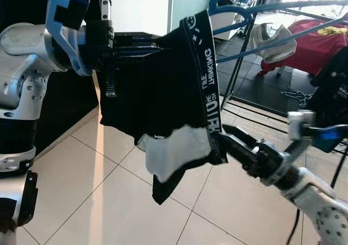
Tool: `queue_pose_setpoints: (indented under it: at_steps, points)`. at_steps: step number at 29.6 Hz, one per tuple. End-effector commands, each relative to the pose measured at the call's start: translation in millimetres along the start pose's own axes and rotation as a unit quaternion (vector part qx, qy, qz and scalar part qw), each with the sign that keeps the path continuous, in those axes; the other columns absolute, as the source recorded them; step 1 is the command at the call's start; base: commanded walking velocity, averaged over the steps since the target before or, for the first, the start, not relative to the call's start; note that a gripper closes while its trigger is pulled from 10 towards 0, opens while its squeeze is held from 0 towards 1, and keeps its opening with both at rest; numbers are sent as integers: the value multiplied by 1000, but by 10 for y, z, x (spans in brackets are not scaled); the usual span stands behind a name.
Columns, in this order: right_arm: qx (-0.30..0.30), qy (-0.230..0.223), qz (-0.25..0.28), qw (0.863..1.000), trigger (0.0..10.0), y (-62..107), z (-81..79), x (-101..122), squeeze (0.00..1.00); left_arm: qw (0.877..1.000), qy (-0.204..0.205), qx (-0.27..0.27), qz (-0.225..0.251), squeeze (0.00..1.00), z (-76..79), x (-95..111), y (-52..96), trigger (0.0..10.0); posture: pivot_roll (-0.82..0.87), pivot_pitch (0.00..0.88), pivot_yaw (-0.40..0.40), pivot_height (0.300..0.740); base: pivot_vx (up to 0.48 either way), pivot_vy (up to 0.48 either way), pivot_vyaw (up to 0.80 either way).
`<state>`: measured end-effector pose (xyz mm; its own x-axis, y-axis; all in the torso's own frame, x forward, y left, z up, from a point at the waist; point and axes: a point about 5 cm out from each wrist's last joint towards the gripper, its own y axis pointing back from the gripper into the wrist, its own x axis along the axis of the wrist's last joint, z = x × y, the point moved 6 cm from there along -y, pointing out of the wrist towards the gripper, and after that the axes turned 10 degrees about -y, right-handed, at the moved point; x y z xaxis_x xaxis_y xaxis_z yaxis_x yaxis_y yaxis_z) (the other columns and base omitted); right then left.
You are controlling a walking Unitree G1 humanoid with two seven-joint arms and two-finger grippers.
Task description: Hang hanger
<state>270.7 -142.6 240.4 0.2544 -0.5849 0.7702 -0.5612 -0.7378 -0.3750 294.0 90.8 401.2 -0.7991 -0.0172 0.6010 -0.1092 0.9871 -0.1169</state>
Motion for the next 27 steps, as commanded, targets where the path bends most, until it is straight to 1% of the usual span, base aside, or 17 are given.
queue_pose_setpoints:
  at_steps: [1, 4, 6, 8, 12, 13, 14, 15, 17, 18, 20, 21, 22, 23, 24, 25, 27]
  points:
    - [17, -11, 23, 1000, 10000, 59, -68, 96, 0, 1000, -6, 1, 20, 0, -12, 83, -32, 10000, -18, 39, -33, 740, 0, 0, 0]
    - [10, -9, 37, 999, 10000, 86, -42, 163, 0, 1000, -4, 1, 22, 0, -9, 89, -33, 10000, -20, 40, -33, 740, 0, 0, 0]
    - [10, -9, 37, 999, 10000, 86, -42, 163, 0, 1000, -4, 1, 22, 0, -9, 89, -33, 10000, -20, 40, -33, 740, 0, 0, 0]
    - [-9, -3, 41, 999, 10000, 96, 27, 184, 0, 1000, -2, 0, 25, 0, -5, 98, -37, 10000, -20, 40, -33, 740, 0, 0, 0]
    - [-24, -5, 42, 999, 10000, 89, 71, 190, 0, 1000, -1, -3, 28, 0, 8, 107, -45, 10000, -18, 41, -32, 740, 0, 0, 0]
    - [-39, 0, 19, 999, 10000, 71, 119, 116, 0, 999, 1, -8, 32, 0, 24, 117, -54, 10000, -14, 42, -34, 740, 0, 0, 0]
    - [-39, 0, 19, 999, 10000, 71, 119, 116, 0, 999, 1, -8, 32, 0, 24, 117, -54, 10000, -14, 42, -34, 740, 0, 0, 0]
    - [-62, 8, -13, 998, 10000, 59, 191, 14, 0, 999, 3, -12, 36, 0, 37, 127, -61, 10000, -14, 43, -35, 740, 0, 0, 0]
    - [-62, 8, -13, 998, 10000, 59, 191, 14, 0, 999, 3, -12, 36, 0, 37, 127, -61, 10000, -14, 43, -35, 740, 0, 0, 0]
    - [-86, 18, -48, 995, 10000, 61, 272, -99, 0, 999, 4, -14, 41, 0, 47, 140, -67, 10000, -14, 43, -35, 740, 0, 0, 0]
    - [-86, 18, -48, 995, 10000, 61, 272, -99, 0, 999, 4, -14, 41, 0, 47, 140, -67, 10000, -14, 43, -35, 740, 0, 0, 0]
    - [-112, 30, -87, 989, 10000, 75, 361, -217, 0, 999, 5, -13, 46, 0, 48, 161, -66, 10000, -13, 43, -36, 740, 0, 0, 0]
    - [-112, 30, -87, 989, 10000, 75, 361, -217, 0, 999, 5, -13, 46, 0, 48, 161, -66, 10000, -13, 43, -36, 740, 0, 0, 0]
    - [-132, 41, -116, 984, 10000, 93, 429, -301, 0, 999, 5, -11, 52, 0, 44, 185, -60, 10000, -14, 43, -37, 740, 0, 0, 0]
    - [-132, 41, -116, 984, 10000, 93, 429, -301, 0, 999, 5, -11, 52, 0, 44, 185, -60, 10000, -14, 43, -37, 740, 0, 0, 0]
    - [-155, 53, -145, 976, 10000, 121, 505, -373, 0, 998, 4, -8, 56, 0, 33, 210, -44, 10000, -14, 43, -37, 740, 0, 0, 0]
    - [-155, 53, -145, 976, 10000, 121, 505, -373, 0, 998, 4, -8, 56, 0, 33, 210, -44, 10000, -14, 43, -37, 740, 0, 0, 0]
